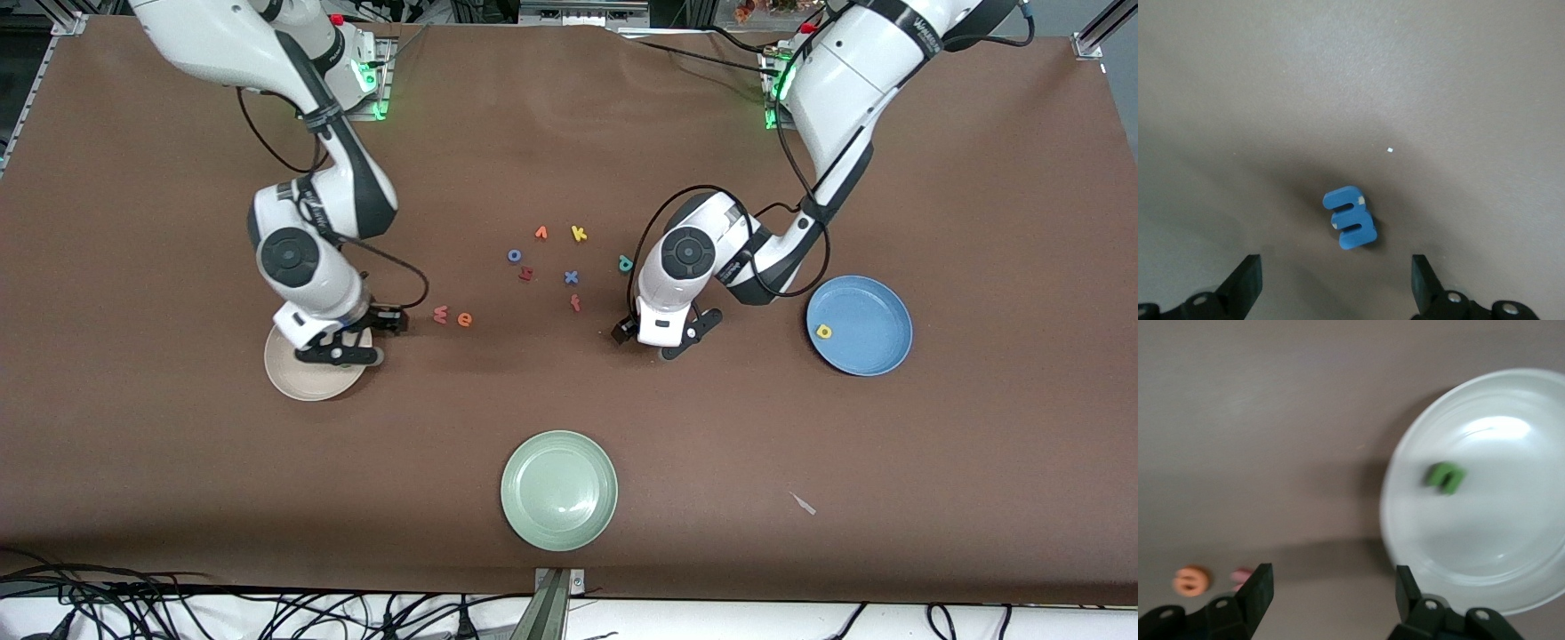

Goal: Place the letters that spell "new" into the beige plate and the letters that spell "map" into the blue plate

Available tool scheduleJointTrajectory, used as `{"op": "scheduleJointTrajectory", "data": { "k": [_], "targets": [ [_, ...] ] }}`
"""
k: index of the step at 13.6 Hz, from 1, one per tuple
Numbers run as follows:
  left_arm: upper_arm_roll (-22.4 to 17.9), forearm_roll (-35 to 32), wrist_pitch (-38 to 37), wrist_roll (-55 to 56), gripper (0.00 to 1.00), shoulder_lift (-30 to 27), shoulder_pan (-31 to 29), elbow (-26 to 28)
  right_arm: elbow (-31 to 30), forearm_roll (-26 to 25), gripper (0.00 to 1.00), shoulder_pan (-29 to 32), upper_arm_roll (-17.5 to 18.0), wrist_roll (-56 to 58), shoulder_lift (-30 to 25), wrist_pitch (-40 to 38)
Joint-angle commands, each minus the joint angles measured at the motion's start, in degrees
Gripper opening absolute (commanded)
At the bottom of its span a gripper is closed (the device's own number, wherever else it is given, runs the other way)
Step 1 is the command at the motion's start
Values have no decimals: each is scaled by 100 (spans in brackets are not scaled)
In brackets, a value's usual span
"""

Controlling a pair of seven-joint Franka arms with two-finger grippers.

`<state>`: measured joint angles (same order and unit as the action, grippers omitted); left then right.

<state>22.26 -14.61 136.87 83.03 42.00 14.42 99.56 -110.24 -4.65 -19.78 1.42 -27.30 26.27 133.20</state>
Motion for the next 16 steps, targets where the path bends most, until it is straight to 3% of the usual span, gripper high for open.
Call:
{"op": "scheduleJointTrajectory", "data": {
  "k": [1, 4, 9, 13, 16],
  "targets": [
    [-170, -94, -29, 169, 82, 115, 175, -261, -103, 60, 82, -262, 69, -756, -35, 48],
    [-257, -94, -29, 204, 57, 176, 193, -332, -339, 60, 82, -439, 69, -1111, 36, 248],
    [-398, -103, -29, 257, 32, 317, 298, -508, -840, 34, 82, -501, 69, -1120, 53, 837],
    [-451, -303, -186, 161, 0, 221, 299, -561, -762, 25, 82, -615, 69, -1225, 114, 900],
    [-407, -376, -1474, -880, 0, 63, 193, -955, -683, -1, 82, -624, 69, -1234, 299, 1119]
  ]
}}
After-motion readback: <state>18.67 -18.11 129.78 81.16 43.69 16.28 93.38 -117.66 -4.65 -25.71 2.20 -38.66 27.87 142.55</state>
